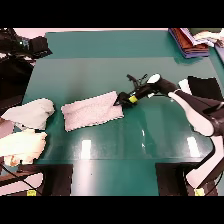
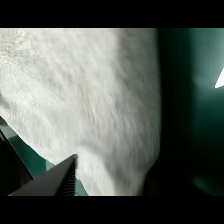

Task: Fold the shirts.

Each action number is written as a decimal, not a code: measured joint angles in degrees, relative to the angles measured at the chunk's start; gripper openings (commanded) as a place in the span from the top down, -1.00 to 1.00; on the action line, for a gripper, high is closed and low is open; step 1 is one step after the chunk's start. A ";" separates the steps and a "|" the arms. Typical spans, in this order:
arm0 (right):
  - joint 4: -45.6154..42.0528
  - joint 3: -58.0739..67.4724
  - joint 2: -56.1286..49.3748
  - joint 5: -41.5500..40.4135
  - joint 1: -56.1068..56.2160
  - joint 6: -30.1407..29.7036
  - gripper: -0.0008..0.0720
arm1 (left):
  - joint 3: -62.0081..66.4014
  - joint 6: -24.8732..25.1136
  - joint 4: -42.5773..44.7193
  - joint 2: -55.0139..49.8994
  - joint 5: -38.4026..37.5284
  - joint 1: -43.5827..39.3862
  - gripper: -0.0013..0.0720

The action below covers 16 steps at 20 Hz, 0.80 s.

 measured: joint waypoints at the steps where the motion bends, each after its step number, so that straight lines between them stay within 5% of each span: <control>1: 0.28 1.70 -1.38 -0.83 1.66 -0.09 0.51 | 0.00 0.15 -0.28 -0.07 0.02 -0.17 0.91; 2: 0.20 3.23 -2.47 -1.53 3.06 -0.26 0.94 | 0.00 0.59 -0.33 -0.13 -0.04 -0.61 0.91; 9: -5.66 15.41 -2.03 -2.82 2.05 0.07 0.95 | 0.00 2.49 -0.50 -0.24 1.57 -8.52 0.91; 16: -22.58 20.68 9.29 -1.55 -20.81 3.96 0.95 | 0.00 3.02 -0.44 -0.24 3.63 -16.13 0.91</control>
